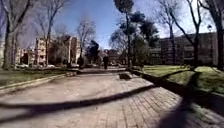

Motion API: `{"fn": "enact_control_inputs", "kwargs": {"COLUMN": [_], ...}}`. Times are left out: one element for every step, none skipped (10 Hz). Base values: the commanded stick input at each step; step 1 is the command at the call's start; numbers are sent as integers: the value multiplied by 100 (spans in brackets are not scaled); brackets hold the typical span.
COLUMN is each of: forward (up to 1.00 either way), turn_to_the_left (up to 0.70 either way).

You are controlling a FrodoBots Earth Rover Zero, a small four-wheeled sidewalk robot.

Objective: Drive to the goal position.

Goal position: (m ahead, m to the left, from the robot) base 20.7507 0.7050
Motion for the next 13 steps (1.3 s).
{"fn": "enact_control_inputs", "kwargs": {"forward": [100, 100, 100, 100, 100, 100, 100, 100, 100, 100, 100, 100, 100], "turn_to_the_left": [0, 0, 0, 0, 0, 0, 0, 0, 0, 0, 0, 0, 0]}}
